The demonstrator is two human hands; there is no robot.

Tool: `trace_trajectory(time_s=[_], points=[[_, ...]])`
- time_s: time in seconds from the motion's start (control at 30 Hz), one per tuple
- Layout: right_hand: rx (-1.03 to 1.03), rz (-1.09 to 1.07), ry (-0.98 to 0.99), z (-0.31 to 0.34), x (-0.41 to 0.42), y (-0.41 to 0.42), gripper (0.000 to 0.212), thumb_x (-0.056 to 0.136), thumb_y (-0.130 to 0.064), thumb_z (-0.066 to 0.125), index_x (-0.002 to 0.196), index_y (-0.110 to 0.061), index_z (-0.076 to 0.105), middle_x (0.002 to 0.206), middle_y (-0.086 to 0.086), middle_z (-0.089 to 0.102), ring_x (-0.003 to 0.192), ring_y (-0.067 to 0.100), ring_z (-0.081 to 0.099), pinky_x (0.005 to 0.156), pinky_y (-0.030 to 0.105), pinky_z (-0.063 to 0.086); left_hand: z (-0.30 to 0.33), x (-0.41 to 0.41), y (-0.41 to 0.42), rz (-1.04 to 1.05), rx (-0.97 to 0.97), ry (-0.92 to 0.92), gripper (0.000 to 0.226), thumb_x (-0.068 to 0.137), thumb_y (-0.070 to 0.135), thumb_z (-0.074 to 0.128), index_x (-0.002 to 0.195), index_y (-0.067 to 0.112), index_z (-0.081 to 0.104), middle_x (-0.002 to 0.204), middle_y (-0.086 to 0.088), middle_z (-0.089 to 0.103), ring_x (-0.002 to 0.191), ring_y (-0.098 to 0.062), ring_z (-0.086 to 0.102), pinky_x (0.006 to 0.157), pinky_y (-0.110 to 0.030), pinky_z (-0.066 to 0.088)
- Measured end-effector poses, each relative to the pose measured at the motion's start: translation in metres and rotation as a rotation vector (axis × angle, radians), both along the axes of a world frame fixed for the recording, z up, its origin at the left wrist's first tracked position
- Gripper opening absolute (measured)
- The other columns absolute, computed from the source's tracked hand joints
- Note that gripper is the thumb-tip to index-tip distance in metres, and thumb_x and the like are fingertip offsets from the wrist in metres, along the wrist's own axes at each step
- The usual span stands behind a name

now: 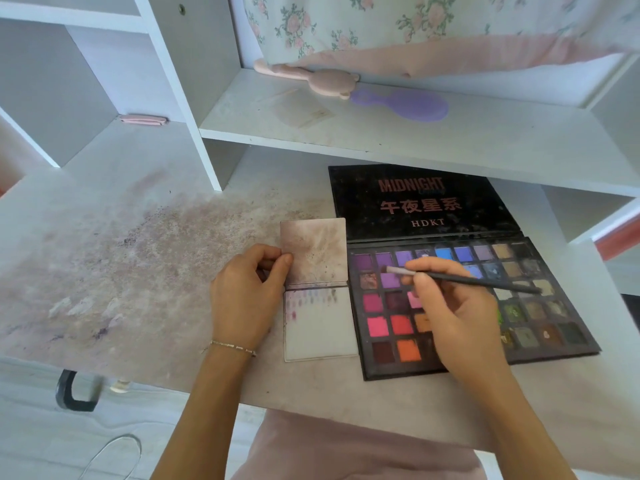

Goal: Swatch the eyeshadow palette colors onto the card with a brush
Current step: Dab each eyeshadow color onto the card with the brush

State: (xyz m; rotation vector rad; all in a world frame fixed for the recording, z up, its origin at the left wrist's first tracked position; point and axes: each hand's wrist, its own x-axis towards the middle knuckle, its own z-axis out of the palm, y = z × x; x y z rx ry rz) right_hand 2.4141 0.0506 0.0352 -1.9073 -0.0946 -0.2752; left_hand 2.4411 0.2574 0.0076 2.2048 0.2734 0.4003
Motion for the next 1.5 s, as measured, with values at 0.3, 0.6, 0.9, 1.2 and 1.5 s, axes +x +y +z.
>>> trace_trajectory(time_s=[0.3, 0.6, 0.9, 1.2, 1.5], points=[[-0.189, -0.14, -0.033, -0.014, -0.002, -0.033, 0.025, 0.092, -0.017, 0.046, 0.078, -0.037, 0.047, 0.07, -0.014, 0.058, 0.072, -0.011, 0.055, 0.06, 0.0, 0.039, 0.0, -0.001, 0.0, 0.003, 0.01, -0.006, 0.011, 0.081, 0.026, 0.063, 0.071, 0.028, 0.06, 0.06, 0.019, 0.055, 0.058, 0.001, 0.05, 0.056, -0.014, 0.035], [-0.262, -0.02, -0.057, -0.017, 0.001, -0.028, 0.03, 0.09, -0.011, 0.046, 0.076, -0.038, 0.046, 0.066, -0.001, 0.061, 0.068, 0.012, 0.056, 0.05, 0.003, 0.04, 0.0, -0.001, 0.0, -0.01, 0.016, -0.006, 0.015, 0.082, 0.026, 0.062, 0.069, 0.033, 0.058, 0.061, 0.018, 0.056, 0.059, 0.0, 0.051, 0.057, -0.017, 0.037], [-0.343, -0.009, -0.092, -0.017, 0.002, -0.026, 0.03, 0.09, -0.012, 0.047, 0.076, -0.039, 0.043, 0.065, -0.014, 0.053, 0.066, -0.002, 0.053, 0.055, 0.003, 0.037, 0.001, -0.001, 0.0, -0.01, 0.013, -0.01, 0.018, 0.082, 0.025, 0.063, 0.068, 0.035, 0.056, 0.059, 0.02, 0.054, 0.059, 0.001, 0.051, 0.057, -0.016, 0.036], [-0.317, -0.017, -0.083, -0.015, 0.002, -0.025, 0.023, 0.086, -0.019, 0.043, 0.074, -0.038, 0.044, 0.062, -0.014, 0.051, 0.062, -0.002, 0.053, 0.05, 0.003, 0.035, 0.0, -0.001, 0.0, -0.012, 0.017, -0.004, 0.015, 0.082, 0.026, 0.062, 0.07, 0.034, 0.057, 0.061, 0.018, 0.056, 0.059, 0.0, 0.051, 0.057, -0.016, 0.037], [-0.29, -0.026, -0.066, -0.016, 0.002, -0.026, 0.021, 0.086, -0.021, 0.042, 0.074, -0.037, 0.046, 0.064, -0.008, 0.057, 0.063, 0.003, 0.055, 0.049, 0.005, 0.037, -0.001, -0.001, 0.0, -0.011, 0.015, -0.001, 0.013, 0.082, 0.027, 0.062, 0.07, 0.033, 0.058, 0.062, 0.017, 0.057, 0.061, -0.001, 0.052, 0.058, -0.019, 0.039]])
